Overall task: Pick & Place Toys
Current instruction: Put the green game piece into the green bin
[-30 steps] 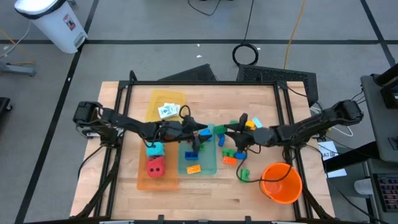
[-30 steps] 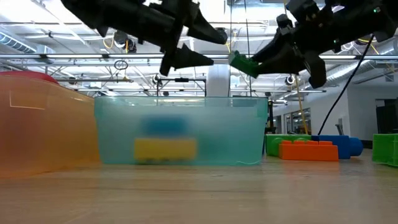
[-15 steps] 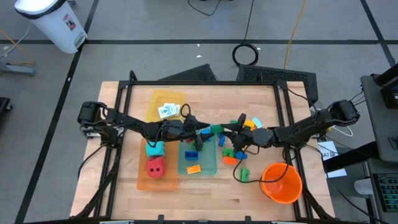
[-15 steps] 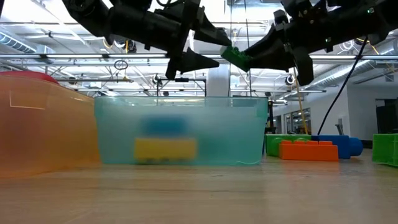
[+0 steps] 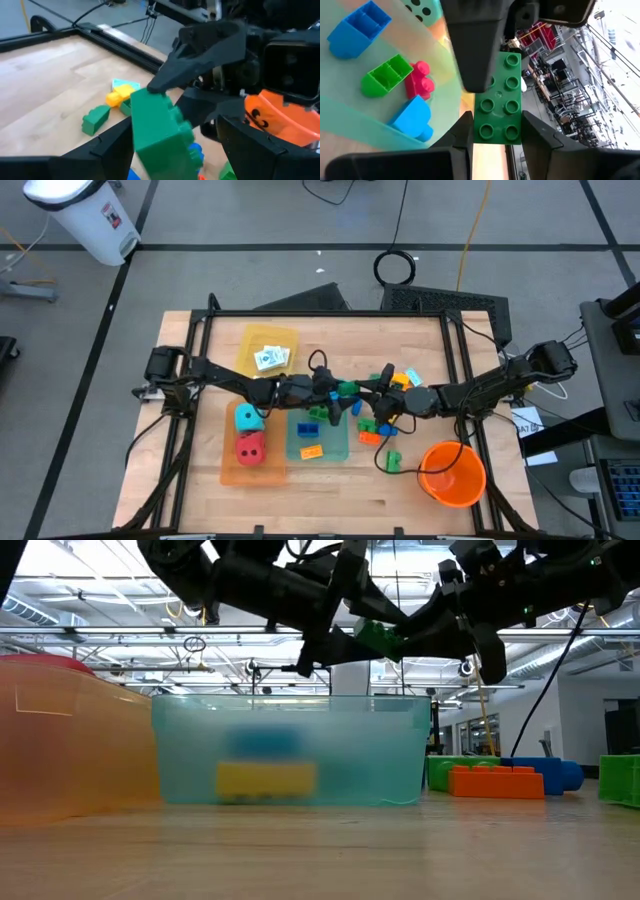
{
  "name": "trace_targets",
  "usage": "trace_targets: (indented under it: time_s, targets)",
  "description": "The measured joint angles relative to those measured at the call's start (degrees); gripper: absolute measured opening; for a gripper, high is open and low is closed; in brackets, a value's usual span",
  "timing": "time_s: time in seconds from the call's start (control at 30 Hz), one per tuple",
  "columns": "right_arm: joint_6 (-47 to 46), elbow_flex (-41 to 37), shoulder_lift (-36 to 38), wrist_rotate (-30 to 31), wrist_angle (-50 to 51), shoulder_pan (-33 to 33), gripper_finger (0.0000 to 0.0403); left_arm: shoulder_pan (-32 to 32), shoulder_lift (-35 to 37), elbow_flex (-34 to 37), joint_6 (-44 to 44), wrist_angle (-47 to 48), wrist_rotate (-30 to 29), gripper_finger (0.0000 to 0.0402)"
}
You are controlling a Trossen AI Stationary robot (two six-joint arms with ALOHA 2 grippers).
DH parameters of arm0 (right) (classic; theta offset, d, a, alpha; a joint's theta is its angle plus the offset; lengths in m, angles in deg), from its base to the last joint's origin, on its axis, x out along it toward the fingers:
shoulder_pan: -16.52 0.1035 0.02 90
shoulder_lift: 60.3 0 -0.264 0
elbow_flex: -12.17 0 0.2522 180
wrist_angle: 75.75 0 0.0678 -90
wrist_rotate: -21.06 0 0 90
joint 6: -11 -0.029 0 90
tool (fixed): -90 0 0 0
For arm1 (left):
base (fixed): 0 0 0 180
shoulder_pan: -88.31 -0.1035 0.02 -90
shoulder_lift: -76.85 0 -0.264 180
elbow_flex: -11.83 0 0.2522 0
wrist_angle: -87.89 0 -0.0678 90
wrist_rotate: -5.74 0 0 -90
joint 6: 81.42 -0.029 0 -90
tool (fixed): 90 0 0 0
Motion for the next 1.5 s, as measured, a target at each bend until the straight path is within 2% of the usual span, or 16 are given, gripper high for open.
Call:
trace_targets:
  time_s: [0.2,0.3,0.4,0.6,0.77,0.93,1.0,1.1,1.17,1.33,1.43,1.5]
  targets:
    - [0.2,0.0,0.0,0.0,0.1,0.0,0.0087,0.0,1.0,0.0,-2.1,0.5,-0.6,0.0278]
    - [0.2,0.0,0.0,0.0,0.3,0.0,0.0087,-0.2,1.0,0.0,-1.7,0.9,-1.0,0.0260]
    - [0.2,0.0,0.0,0.0,0.2,0.0,0.0087,-0.7,1.0,0.0,-1.1,1.6,-1.1,0.0216]
    - [-0.5,0.0,0.0,0.5,0.2,0.0,0.0094,-1.9,1.0,0.0,0.8,3.1,0.4,0.0090]
    - [-5.1,0.0,0.5,-0.2,-0.2,0.1,0.0127,-3.0,3.3,0.0,-0.6,8.1,5.1,0.0092]
    - [-9.9,0.0,4.1,0.8,0.1,0.4,0.0153,-2.5,8.0,0.0,-3.9,18.0,7.8,0.0092]
    - [-11.2,0.0,5.7,2.1,0.6,0.7,0.0158,-2.0,9.9,0.1,-5.2,23.7,11.5,0.0092]
    - [-13.0,0.0,8.2,4.6,3.0,1.3,0.0161,-1.1,11.0,0.0,-6.9,30.8,20.1,0.0092]
    - [-13.7,0.0,9.7,4.7,4.9,1.3,0.0160,0.0,10.7,0.3,-8.8,34.7,24.9,0.0092]
    - [-19.6,0.0,12.0,4.7,7.8,1.0,0.0154,3.0,7.0,1.3,-13.3,38.1,31.2,0.0092]
    - [-26.3,0.0,13.2,4.3,10.9,-1.0,0.0154,3.6,4.8,1.4,-13.8,38.4,33.7,0.0093]
    - [-30.3,0.0,14.1,3.4,14.3,-3.1,0.0157,3.5,4.2,1.4,-13.8,38.1,33.7,0.0109]
